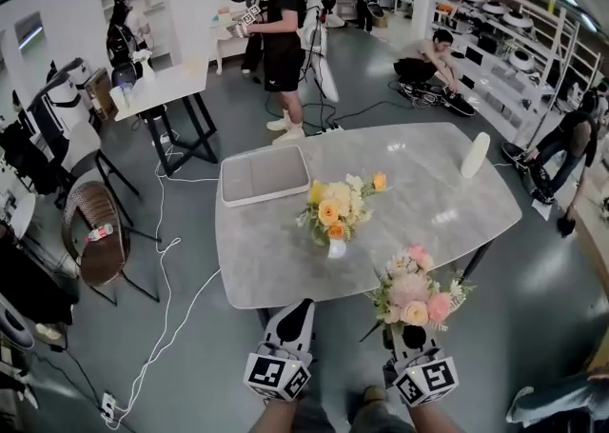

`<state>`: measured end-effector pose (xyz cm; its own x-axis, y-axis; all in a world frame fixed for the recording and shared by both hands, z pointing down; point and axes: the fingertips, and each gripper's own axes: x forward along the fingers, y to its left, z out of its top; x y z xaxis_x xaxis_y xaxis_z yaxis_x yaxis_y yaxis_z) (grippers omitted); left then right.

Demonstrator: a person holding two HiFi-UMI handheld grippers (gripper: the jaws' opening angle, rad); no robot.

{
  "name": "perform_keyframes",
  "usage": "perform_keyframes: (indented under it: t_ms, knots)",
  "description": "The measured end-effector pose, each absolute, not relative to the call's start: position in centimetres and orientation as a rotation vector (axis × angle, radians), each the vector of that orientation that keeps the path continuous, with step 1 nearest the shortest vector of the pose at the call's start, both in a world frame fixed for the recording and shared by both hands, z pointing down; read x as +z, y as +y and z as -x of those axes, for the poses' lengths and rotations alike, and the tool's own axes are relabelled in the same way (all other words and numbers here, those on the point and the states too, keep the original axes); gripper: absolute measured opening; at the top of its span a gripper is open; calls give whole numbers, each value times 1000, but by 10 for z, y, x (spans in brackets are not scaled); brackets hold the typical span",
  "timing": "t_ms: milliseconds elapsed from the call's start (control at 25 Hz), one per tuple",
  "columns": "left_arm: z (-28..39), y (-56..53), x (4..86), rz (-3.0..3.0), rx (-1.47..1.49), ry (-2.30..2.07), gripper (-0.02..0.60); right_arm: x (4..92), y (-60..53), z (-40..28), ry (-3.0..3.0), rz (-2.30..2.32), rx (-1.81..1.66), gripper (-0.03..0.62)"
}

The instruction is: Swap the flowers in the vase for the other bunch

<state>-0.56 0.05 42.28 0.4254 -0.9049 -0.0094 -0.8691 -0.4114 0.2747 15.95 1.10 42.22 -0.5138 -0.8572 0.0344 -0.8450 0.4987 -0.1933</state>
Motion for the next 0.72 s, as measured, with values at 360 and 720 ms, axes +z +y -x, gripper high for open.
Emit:
perform_keyframes:
  t_ms: [360, 720]
  knots:
    - [34, -22, 414, -2574, -223, -1398, 21, 409, 13, -114, 2450, 1814, -198, 38]
    - [47, -19, 418, -2641, -199, -1237, 23, 412, 29, -103, 2148, 2129, -239, 38]
